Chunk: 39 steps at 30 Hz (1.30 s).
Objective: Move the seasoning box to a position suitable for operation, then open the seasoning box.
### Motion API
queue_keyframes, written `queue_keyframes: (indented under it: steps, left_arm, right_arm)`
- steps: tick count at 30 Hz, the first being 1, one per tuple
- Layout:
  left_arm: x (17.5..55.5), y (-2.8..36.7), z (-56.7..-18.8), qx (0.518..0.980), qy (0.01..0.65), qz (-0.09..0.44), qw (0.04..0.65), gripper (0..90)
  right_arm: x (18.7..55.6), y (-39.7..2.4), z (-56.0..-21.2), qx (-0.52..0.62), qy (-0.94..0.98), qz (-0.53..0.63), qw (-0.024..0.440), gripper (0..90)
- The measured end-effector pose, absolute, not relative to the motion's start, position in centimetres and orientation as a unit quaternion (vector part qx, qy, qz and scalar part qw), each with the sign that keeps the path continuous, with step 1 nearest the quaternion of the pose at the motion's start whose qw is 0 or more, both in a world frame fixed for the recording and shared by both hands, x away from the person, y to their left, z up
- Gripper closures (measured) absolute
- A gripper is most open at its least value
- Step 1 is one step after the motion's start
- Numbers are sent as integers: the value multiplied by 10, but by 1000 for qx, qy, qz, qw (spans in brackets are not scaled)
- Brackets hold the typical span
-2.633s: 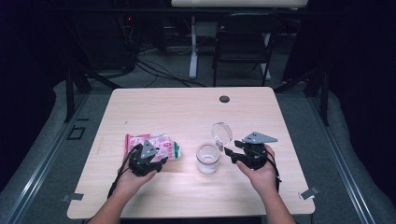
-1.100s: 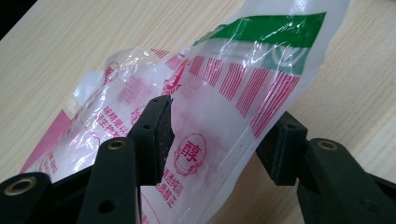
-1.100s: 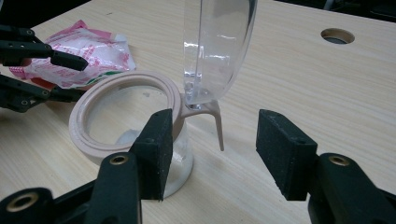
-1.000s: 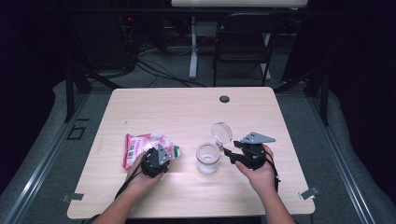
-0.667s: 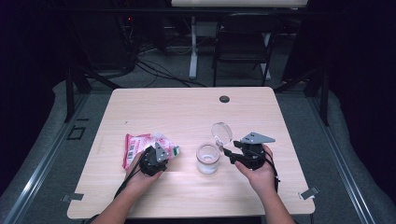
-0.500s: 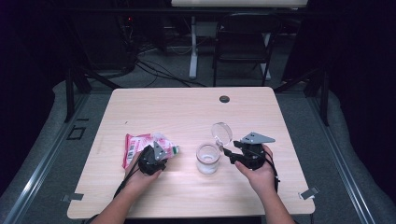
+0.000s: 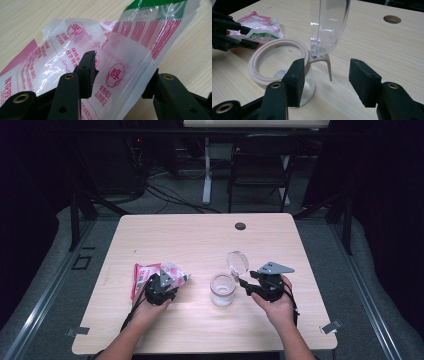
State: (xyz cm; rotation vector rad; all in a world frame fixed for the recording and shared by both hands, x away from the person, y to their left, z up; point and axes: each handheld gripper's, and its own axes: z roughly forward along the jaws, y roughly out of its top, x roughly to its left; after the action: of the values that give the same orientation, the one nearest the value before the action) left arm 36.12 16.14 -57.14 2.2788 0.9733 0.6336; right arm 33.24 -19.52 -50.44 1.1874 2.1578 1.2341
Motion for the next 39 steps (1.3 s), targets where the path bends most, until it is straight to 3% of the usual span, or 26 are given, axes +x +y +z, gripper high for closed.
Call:
queue_keyframes:
  steps: [11, 23, 39]
  left_arm:
    - [364, 164, -572, 855, 366, 226, 289, 586]
    - [370, 183, -567, 839, 398, 193, 318, 887]
    - [373, 192, -563, 825, 421, 159, 340, 900]
  right_arm:
    - [333, -194, -506, 424, 768, 441, 191, 468]
    - [332, -195, -505, 425, 767, 440, 192, 468]
    - [333, -196, -505, 425, 767, 440, 193, 468]
